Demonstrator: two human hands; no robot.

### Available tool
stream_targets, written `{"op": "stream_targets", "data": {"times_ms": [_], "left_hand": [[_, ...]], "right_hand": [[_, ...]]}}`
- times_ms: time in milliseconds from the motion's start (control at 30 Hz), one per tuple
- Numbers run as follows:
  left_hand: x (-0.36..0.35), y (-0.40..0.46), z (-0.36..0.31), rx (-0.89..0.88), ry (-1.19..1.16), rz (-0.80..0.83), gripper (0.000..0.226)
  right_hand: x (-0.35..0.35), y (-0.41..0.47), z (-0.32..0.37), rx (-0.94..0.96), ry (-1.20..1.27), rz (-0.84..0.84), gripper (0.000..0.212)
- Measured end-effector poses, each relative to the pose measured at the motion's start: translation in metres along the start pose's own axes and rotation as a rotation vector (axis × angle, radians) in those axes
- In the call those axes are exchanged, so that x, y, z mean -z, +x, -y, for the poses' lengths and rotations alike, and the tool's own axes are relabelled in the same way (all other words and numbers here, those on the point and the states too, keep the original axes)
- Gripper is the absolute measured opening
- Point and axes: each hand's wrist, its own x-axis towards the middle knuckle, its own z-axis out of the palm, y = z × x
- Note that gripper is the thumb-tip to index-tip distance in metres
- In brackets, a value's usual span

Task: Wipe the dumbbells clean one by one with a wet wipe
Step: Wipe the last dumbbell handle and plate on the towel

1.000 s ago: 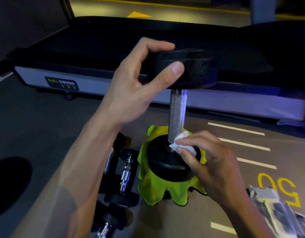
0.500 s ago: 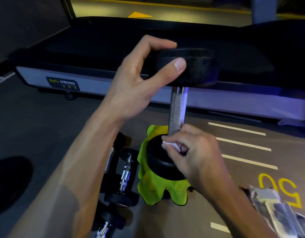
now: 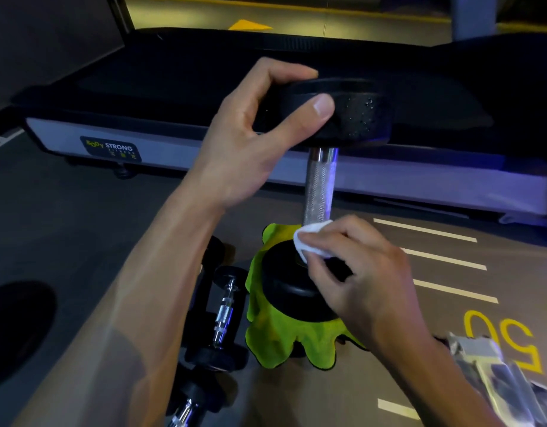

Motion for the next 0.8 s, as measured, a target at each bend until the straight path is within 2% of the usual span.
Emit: {"op": "stream_targets", "data": {"times_ms": [67,200,267,467,667,800], "left_hand": [[-0.001,-0.001,-0.001,-0.004,-0.004,0.007,0.031],[-0.004,-0.001,-0.003,-0.001,-0.001,0.016,0.034],[-0.004,-0.001,-0.003,0.006,-0.013,-0.004,0.033],[-0.003,-0.003,-0.002,0.004,-0.020,-0.021,0.032],[-0.004,-0.004,-0.003,0.001,-0.037,-0.004,0.034],[-0.001,-0.004,0.001,0.001,-0.040,-0.012,0.032]], "right_hand": [[0.000,0.012,0.003,0.029,-0.003,0.003,0.019],[-0.001,0.051,0.010,0.063,-0.015,-0.209,0.017],[-0.006,0.047,0.012,0.072,-0.006,-0.252,0.016],[-0.007,0.014,0.005,0.076,-0.096,-0.140,0.035],[0.000,0.026,0.016,0.024,-0.096,-0.105,0.045],[-0.004,0.025,0.017,0.079,-0.170,-0.083,0.046]]}}
